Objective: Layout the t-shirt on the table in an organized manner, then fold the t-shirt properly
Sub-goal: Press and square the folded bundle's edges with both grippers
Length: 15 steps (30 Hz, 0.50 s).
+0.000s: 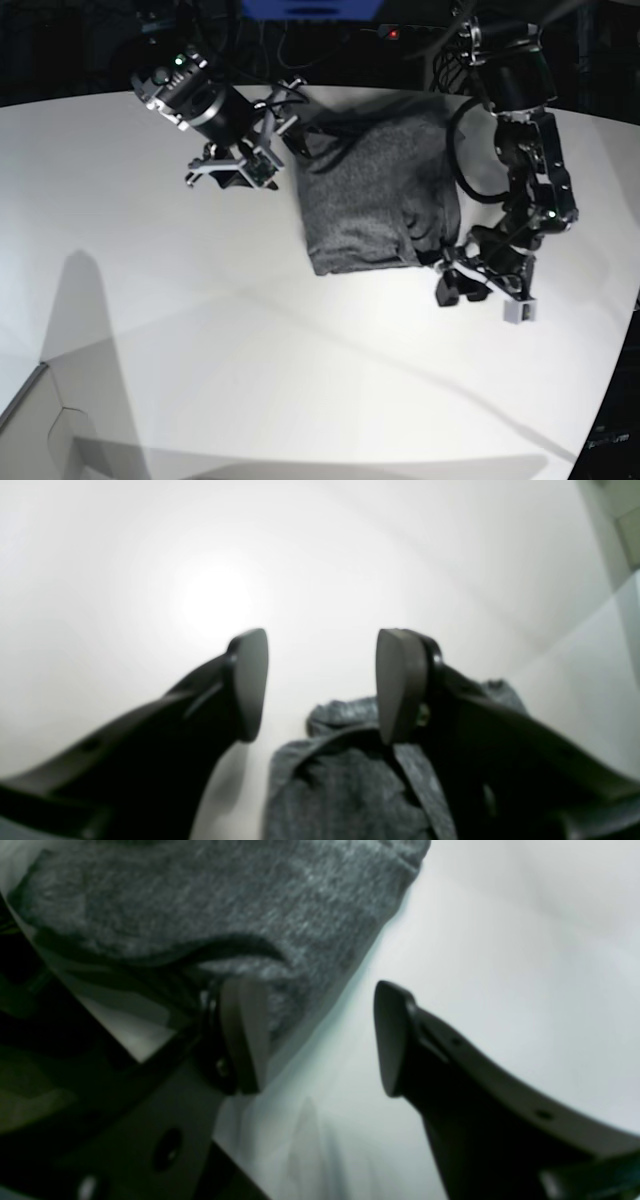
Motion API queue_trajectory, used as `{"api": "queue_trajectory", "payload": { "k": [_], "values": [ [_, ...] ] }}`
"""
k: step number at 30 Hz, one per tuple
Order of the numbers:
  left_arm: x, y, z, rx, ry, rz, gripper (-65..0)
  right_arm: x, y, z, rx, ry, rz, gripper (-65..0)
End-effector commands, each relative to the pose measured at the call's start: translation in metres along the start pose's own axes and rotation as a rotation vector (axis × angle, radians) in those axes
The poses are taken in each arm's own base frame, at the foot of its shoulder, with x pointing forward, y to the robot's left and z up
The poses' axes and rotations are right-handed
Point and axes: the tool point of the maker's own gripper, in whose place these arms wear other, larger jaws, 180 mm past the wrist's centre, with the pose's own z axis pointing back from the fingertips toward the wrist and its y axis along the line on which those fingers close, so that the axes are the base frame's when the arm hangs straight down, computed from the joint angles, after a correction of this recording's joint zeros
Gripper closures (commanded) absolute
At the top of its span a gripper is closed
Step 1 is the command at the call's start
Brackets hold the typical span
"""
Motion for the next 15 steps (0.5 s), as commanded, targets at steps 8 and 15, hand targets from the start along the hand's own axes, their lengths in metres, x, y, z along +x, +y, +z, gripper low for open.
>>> {"api": "queue_trajectory", "payload": {
  "k": [8, 15],
  "values": [
    [0.002, 0.023, 0.046, 0.040, -0.036, 0.052, -33.4, 0.037, -0.008, -0.019, -0.001, -0.107, -0.024, 0.0],
    [-0.024, 0.019, 0.078, 0.021, -0.021, 0.101, -33.4, -0.003, 0.020, -0.049, 0.105, -0.001, -0.078, 0.0]
  ]
}}
